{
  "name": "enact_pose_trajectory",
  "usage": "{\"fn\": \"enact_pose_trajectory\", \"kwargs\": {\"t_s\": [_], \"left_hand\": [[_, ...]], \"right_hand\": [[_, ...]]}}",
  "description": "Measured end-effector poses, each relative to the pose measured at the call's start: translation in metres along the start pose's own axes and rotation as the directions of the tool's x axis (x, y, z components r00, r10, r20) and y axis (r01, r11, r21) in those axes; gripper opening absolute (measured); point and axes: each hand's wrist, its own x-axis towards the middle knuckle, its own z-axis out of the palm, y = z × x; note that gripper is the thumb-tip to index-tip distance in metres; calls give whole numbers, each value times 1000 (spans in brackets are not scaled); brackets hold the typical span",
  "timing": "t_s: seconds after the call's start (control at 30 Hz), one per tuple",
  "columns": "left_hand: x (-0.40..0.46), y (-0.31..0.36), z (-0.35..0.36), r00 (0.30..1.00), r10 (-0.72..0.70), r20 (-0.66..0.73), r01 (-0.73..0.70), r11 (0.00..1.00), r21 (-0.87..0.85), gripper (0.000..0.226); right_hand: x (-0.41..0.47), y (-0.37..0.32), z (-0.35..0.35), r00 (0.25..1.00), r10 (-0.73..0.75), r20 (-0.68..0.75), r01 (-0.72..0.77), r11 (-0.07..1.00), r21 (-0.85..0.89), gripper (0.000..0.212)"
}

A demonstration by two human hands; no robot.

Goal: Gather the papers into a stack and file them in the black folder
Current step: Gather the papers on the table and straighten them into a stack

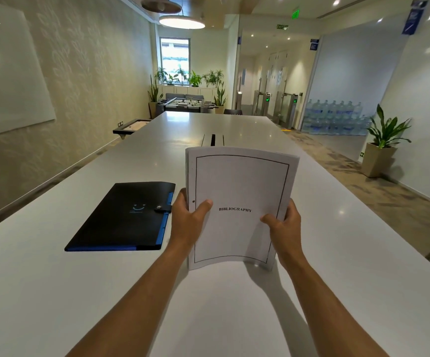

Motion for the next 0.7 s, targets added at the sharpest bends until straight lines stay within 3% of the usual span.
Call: {"fn": "enact_pose_trajectory", "kwargs": {"t_s": [0.27, 0.43, 0.57, 0.7], "left_hand": [[-5, 0, 6, 999, 0, -35, 1, 1000, 22, 32], [0, 10, 7, 998, 22, -52, -20, 999, 44, 39], [1, 8, 4, 998, 47, -46, -45, 998, 49, 37], [-7, -5, 3, 999, 31, -40, -29, 999, 29, 34]], "right_hand": [[-5, 9, 5, 998, 43, -51, -45, 998, -50, 39], [-2, 0, 5, 998, -8, -63, 5, 999, -44, 32], [-4, 0, 4, 997, -56, -51, 51, 993, -109, 39], [-15, 15, 5, 999, 7, -42, -11, 994, -112, 40]]}}
